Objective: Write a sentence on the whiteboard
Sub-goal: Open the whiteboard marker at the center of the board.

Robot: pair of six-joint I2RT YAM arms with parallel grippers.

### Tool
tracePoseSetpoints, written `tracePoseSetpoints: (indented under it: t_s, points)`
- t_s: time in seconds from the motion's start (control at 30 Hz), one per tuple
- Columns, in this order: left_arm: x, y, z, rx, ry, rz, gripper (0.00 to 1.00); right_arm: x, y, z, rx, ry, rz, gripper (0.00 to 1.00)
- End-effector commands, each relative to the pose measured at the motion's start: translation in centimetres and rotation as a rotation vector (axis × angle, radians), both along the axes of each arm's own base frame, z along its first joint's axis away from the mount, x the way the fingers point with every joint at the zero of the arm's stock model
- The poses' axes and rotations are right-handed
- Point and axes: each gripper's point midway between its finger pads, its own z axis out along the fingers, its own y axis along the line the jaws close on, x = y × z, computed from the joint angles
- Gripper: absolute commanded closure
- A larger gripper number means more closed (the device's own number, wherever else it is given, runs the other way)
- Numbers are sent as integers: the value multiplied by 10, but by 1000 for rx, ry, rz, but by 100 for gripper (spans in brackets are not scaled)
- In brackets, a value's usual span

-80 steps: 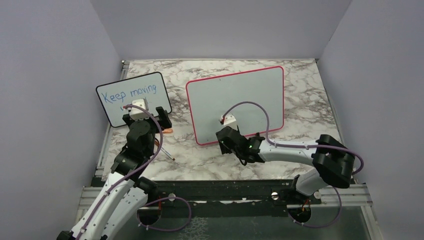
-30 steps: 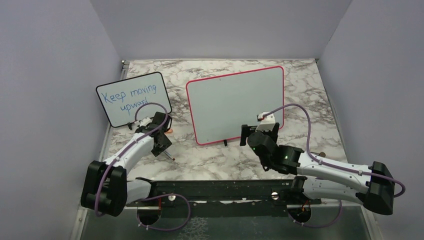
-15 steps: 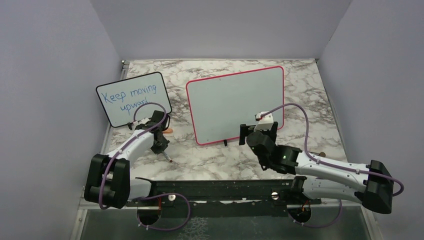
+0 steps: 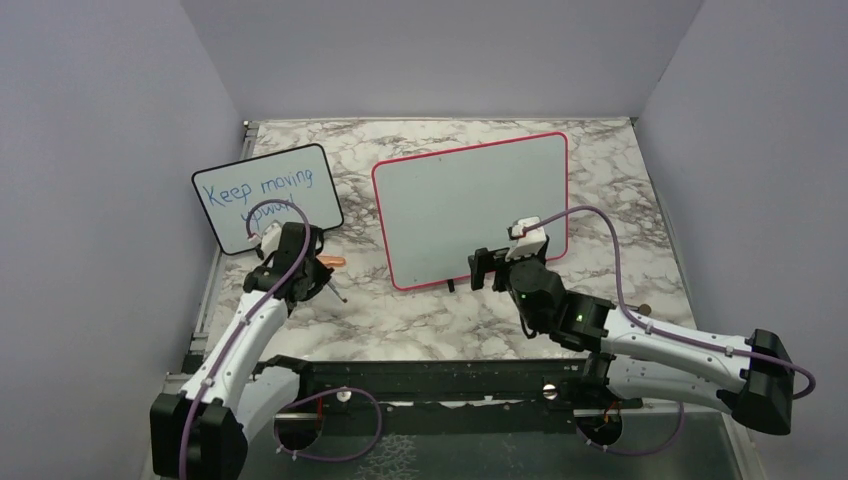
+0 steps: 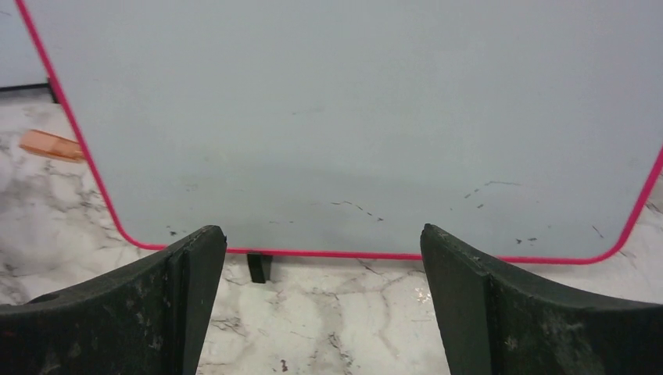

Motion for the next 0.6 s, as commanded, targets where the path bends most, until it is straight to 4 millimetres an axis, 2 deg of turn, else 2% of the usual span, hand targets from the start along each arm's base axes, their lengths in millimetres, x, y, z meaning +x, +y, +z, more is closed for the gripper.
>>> tracePoseSetpoints:
  t_s: [0.0, 0.13, 0.23, 0.43, 0.57]
  points:
    - [22, -12, 59, -79, -216, -32, 100, -8, 27, 28, 130, -62, 148, 0]
    - [30, -29, 98, -192, -356, -59, 100, -15, 43, 44, 213, -77, 224, 0]
    - [34, -47, 122, -314, -458, -88, 100, -19, 54, 57, 275, -89, 277, 0]
    - [38, -69, 167, -489, -609, -125, 100, -28, 84, 77, 365, -108, 406, 0]
    - [37, -85, 181, -579, -645, -154, 100, -30, 104, 84, 391, -104, 463, 1]
